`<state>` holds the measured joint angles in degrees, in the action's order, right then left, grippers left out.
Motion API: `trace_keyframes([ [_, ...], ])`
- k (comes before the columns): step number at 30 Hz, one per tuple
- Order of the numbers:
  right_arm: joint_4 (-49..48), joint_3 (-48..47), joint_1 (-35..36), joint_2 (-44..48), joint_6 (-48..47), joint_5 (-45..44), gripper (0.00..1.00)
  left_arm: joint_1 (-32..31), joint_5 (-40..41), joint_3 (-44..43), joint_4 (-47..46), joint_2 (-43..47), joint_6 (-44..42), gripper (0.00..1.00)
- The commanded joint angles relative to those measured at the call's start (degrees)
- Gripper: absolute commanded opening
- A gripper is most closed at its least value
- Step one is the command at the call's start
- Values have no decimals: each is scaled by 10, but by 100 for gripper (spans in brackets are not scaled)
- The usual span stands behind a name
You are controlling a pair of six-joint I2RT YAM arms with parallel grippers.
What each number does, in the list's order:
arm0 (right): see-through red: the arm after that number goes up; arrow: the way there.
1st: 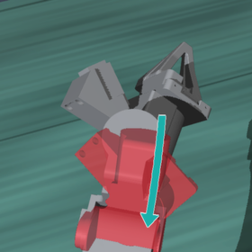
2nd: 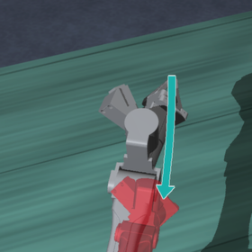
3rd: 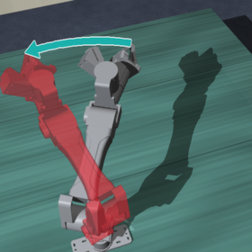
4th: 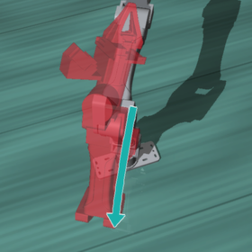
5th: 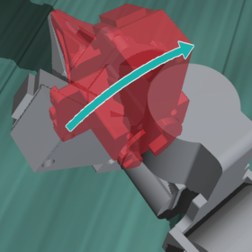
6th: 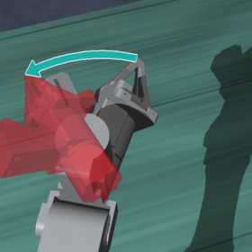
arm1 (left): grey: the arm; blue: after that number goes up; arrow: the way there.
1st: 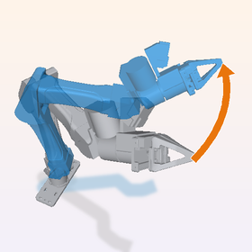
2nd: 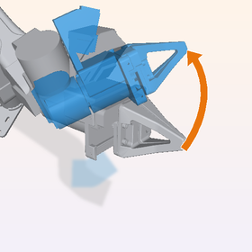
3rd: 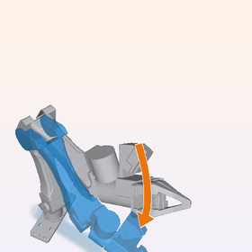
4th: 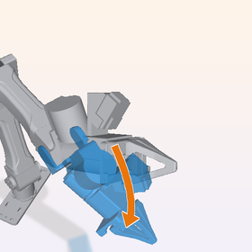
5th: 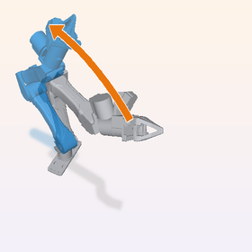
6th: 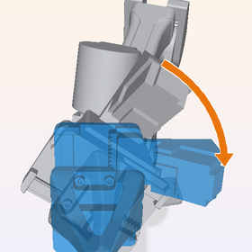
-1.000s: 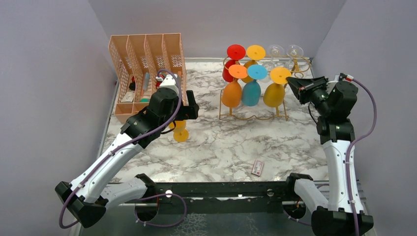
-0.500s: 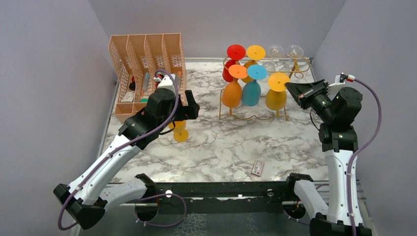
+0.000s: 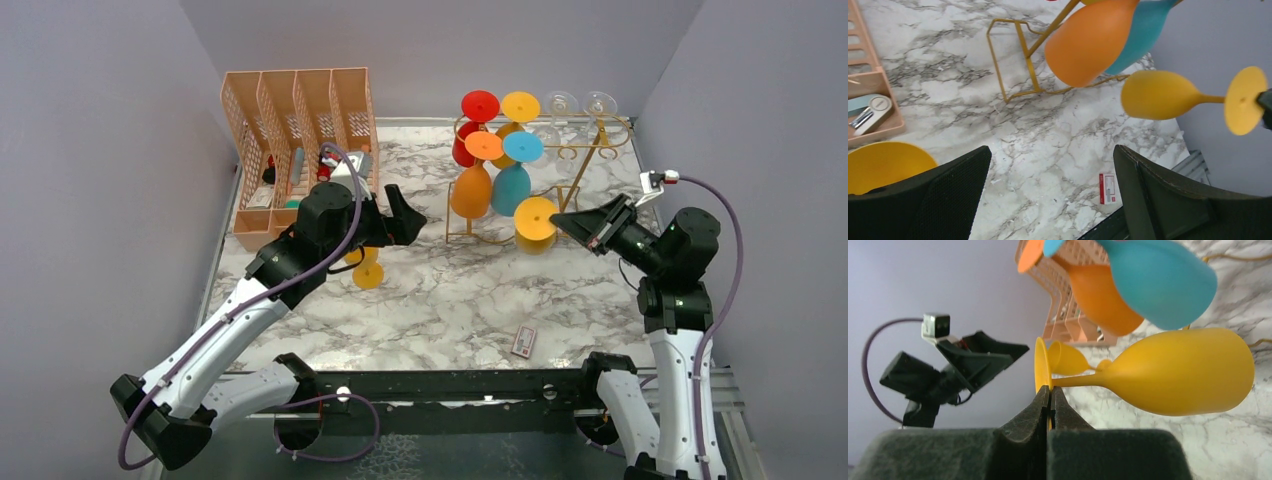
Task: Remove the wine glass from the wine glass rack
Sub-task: Place the wine glass at the center of the board.
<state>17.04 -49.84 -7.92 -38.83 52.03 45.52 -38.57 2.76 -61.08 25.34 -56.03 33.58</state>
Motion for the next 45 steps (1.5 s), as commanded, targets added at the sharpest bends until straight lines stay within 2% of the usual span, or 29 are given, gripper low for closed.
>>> trace_keyframes([
  [1,-40,39,3,1,-52,141,1,2,-111,19,-82,-3,24,96],
  [9,-65,89,6,-16,-71,239,1,-6,-291,74,-234,-64,102,88],
  [12,-44,90,21,-28,-100,242,1,-33,-304,75,-266,-89,112,88],
  [16,-44,103,83,-38,-108,204,1,-64,-318,79,-316,-113,127,87],
  [22,-96,138,166,-38,-81,147,1,-81,-343,112,-382,-120,160,82],
  [31,-157,171,171,-37,-56,166,1,-81,-410,143,-414,-123,169,57],
  [37,-194,171,181,-42,-38,181,1,-84,-448,130,-418,-143,160,35],
  [42,-220,170,193,-47,-33,187,1,-86,-462,123,-423,-151,158,7],
  [44,-226,170,200,-47,-38,194,5,-85,-453,122,-415,-145,153,0],
  [45,-225,170,205,-47,-44,199,10,-85,-446,118,-400,-143,144,0],
])
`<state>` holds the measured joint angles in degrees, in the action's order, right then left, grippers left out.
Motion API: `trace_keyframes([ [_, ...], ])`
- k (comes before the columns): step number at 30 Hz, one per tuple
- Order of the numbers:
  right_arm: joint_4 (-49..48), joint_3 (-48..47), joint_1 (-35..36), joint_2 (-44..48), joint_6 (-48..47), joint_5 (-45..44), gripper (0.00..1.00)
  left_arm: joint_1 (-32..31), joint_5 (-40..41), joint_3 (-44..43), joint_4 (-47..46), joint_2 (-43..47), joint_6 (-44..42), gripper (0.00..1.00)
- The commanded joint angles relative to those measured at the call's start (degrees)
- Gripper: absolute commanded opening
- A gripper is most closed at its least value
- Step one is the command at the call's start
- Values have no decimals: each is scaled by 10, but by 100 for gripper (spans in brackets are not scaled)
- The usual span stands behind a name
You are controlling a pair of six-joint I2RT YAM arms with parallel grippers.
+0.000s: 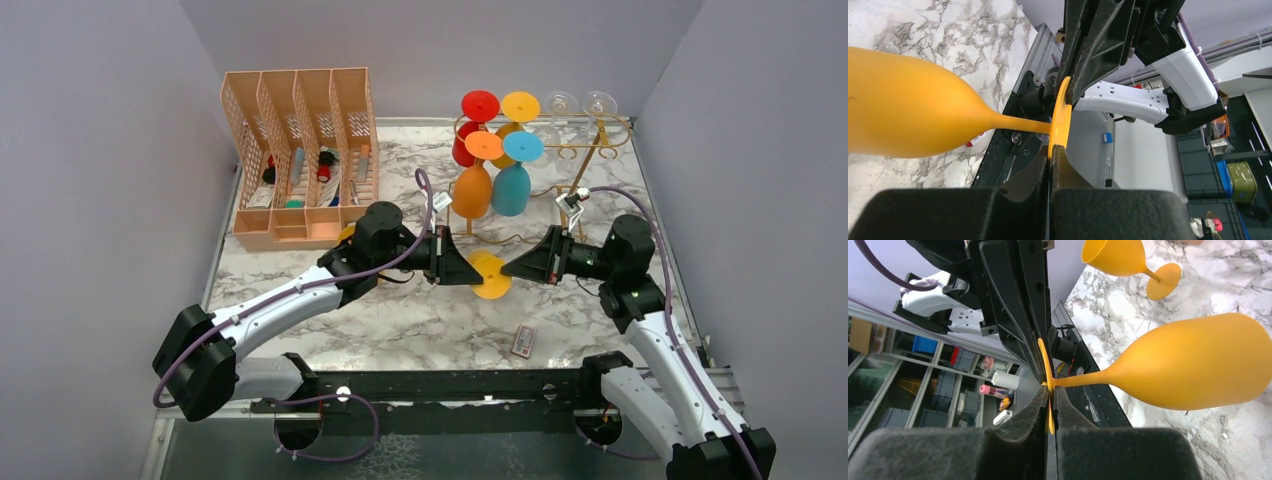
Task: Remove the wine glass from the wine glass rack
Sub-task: Place the wine glass at the center of the board.
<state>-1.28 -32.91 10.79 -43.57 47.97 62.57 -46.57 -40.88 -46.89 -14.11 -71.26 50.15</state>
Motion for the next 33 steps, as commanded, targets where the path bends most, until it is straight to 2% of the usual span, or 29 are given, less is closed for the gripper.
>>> trace_keyframes([
  [1,-40,2,23,3,-11,31,16,-5,-5,-31,13,12,-34,0],
  [4,-23,7,36,16,-36,22,36,-5,5,-56,81,21,-81,0],
  [6,-14,13,50,22,-46,4,43,-5,12,-64,113,32,-111,0],
  [9,-9,16,81,23,-63,-15,46,-5,17,-67,139,47,-133,0],
  [13,-44,24,127,30,-55,-72,45,-4,17,-69,162,61,-147,0],
  [20,-75,7,242,-9,-81,-182,26,-5,22,-71,184,81,-164,0],
  [24,-102,21,251,-18,-85,-182,19,-5,26,-82,210,88,-182,0],
  [33,-132,45,251,-7,-72,-176,22,-4,48,-77,250,114,-203,0],
])
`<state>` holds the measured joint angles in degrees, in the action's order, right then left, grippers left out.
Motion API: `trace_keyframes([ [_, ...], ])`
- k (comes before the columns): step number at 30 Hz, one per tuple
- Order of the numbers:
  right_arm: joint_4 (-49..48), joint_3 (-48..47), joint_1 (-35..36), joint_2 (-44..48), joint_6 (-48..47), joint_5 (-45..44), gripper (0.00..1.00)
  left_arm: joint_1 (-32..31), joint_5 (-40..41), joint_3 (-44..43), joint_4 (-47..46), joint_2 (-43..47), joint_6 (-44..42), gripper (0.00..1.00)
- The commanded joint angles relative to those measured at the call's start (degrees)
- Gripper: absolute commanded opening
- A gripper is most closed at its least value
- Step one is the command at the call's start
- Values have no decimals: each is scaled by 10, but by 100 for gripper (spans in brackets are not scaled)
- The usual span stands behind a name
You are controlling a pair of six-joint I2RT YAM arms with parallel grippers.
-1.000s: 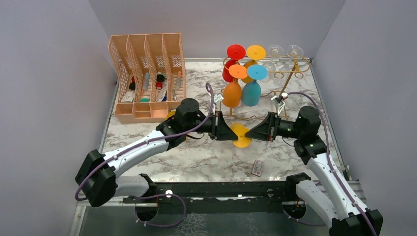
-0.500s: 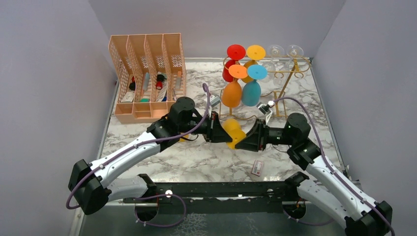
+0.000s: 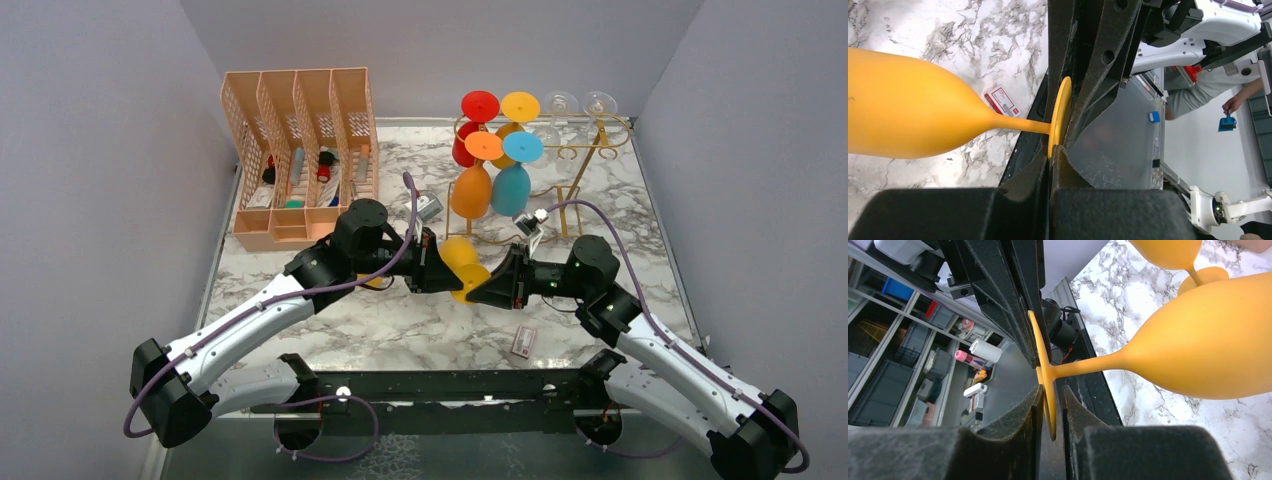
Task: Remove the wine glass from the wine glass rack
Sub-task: Place the wine glass at the center of the board.
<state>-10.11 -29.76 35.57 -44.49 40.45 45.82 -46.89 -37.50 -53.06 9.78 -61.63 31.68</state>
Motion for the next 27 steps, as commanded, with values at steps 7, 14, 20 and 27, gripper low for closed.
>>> trace_keyframes([
  [7,-73,11,3,-16,10,27,1,-1,21,-8,4,26,-14,0],
  [14,-75,39,3,4,-94,90,1,-1,115,-34,27,35,6,65],
  [20,-58,69,3,-8,-264,128,1,5,224,-74,94,61,17,98],
  [27,-35,117,2,56,-533,219,1,102,174,-95,163,62,36,99],
])
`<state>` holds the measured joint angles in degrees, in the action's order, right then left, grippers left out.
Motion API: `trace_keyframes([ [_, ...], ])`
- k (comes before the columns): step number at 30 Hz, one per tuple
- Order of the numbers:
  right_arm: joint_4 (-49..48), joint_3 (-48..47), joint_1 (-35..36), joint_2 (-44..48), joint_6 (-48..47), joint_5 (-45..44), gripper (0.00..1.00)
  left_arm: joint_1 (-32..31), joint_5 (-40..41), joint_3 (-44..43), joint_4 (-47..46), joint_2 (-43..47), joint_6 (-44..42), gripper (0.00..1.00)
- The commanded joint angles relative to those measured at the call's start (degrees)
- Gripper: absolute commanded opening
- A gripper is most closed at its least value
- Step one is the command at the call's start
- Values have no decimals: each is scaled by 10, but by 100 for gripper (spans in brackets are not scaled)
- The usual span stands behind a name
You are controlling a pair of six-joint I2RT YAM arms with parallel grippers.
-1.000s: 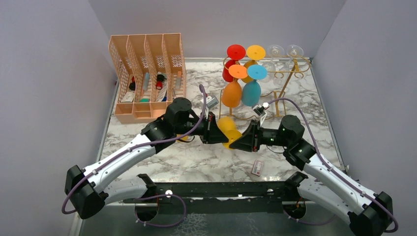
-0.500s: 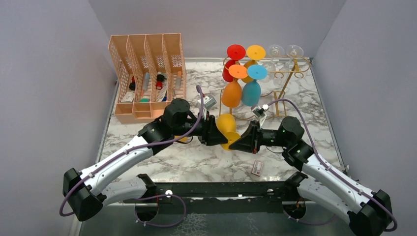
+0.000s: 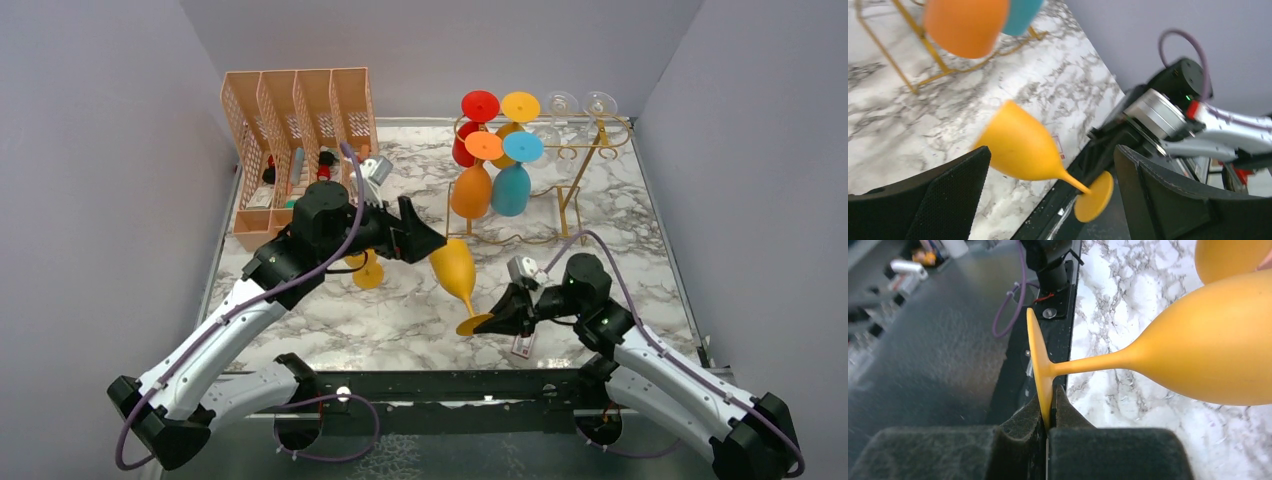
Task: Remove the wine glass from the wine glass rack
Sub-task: Place the wine glass at the center of the board.
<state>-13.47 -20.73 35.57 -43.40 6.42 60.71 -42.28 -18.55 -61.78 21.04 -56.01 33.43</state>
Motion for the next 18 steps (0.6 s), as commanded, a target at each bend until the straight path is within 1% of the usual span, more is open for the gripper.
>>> trace_keyframes([
  [1,-11,34,3,51,-203,72,1,75,-39,-5,51,6,20,99],
  [2,-14,39,3,53,-213,74,1,96,-63,-5,51,5,19,99],
  [4,11,37,3,46,-247,85,1,127,-107,-12,51,-3,15,99],
  [8,71,15,3,38,-295,105,1,151,-192,-29,30,-34,9,99],
  [9,69,17,3,46,-296,104,1,153,-220,-28,18,-44,12,99],
  [11,34,30,3,65,-273,103,1,153,-272,-18,-23,-60,27,99],
  [12,18,37,3,73,-259,104,1,153,-293,-8,-45,-65,38,97],
  [14,0,44,3,84,-245,111,1,153,-322,13,-88,-70,63,93],
  [18,0,44,3,87,-242,123,1,152,-362,51,-149,-70,106,87],
])
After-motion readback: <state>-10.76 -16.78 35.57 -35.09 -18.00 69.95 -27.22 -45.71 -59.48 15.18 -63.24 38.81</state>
